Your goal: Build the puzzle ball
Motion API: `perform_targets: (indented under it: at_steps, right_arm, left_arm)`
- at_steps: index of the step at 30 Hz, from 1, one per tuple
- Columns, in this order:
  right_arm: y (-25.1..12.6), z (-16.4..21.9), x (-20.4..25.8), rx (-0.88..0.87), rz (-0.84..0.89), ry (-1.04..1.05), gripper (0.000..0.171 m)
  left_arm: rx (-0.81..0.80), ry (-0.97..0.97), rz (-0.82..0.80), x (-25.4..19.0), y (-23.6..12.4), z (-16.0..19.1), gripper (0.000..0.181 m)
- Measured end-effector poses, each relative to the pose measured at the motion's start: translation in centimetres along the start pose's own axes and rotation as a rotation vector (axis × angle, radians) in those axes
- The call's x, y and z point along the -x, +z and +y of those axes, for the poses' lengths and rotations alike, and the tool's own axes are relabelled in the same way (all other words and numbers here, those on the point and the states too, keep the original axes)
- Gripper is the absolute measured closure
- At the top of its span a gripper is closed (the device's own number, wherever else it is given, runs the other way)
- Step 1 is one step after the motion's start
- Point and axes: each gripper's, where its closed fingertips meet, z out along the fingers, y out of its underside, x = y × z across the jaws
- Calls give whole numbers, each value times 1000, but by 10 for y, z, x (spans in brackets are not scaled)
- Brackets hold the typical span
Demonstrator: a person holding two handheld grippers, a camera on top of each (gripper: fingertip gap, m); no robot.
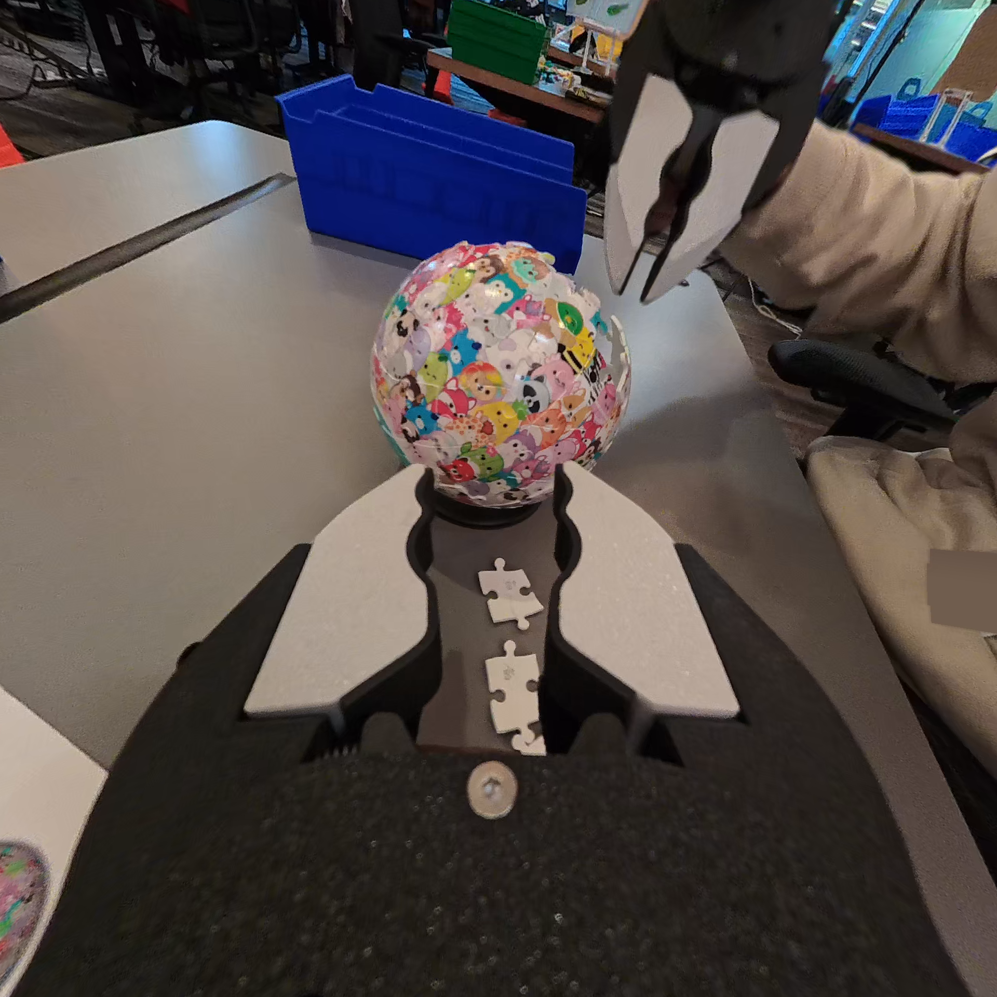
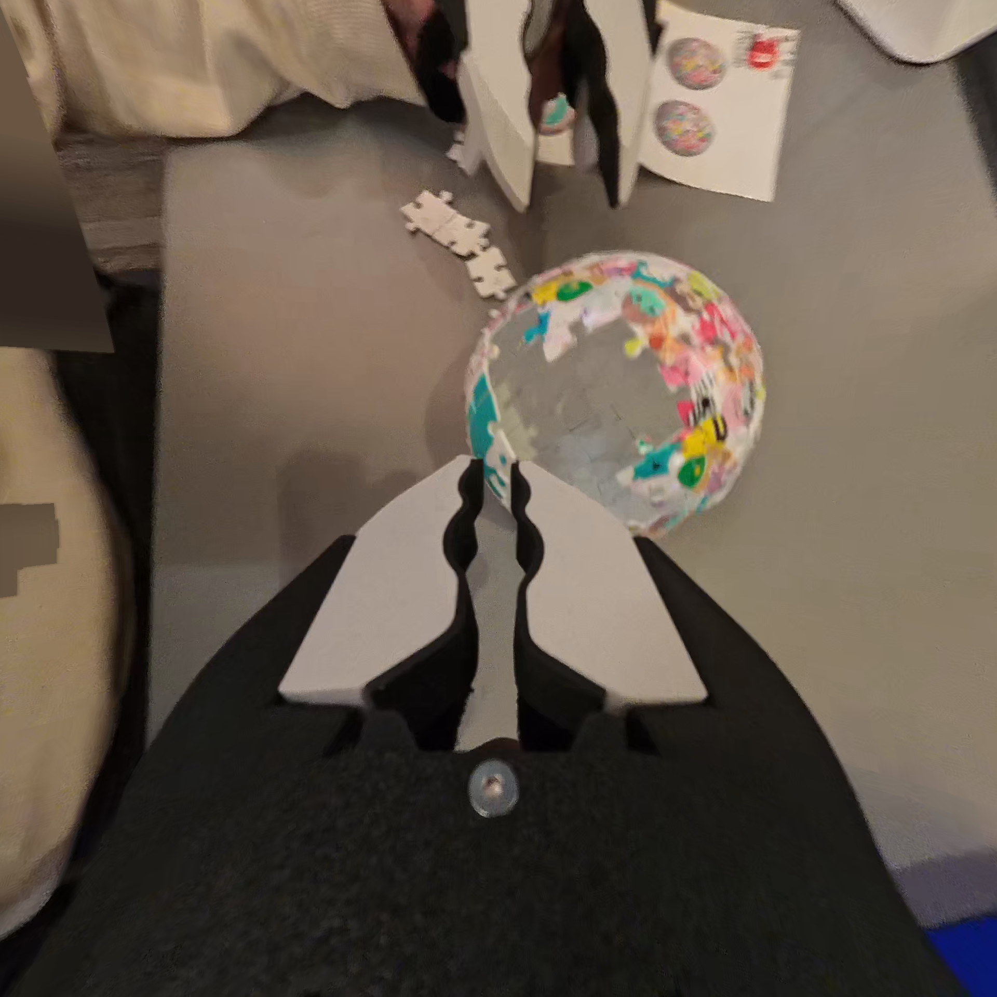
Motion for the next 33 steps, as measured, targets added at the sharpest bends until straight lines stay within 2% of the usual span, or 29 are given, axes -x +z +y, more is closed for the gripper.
perform_targets:
  at_steps: [3, 7, 9, 12, 15, 33]
  right_arm:
    - [11, 15, 6, -115, 161, 1, 171]
    - [20, 23, 7, -232, 441, -89, 171]
    - [20, 20, 8, -283, 484, -84, 171]
    - [29, 23, 10, -268, 434, -39, 171]
    - [30, 19, 9, -324, 411, -26, 171]
    - [30, 13, 9, -365, 364, 3, 171]
  left_arm:
    - [-11, -9, -18, 5, -1, -1, 140]
    - [-21, -26, -32, 10, -1, 1, 141]
    - [-15, -31, -29, 10, 1, 2, 141]
    - [-3, -25, -31, 10, 3, 5, 141]
    - [6, -31, -28, 10, 4, 7, 141]
    - [0, -24, -22, 7, 3, 4, 142]
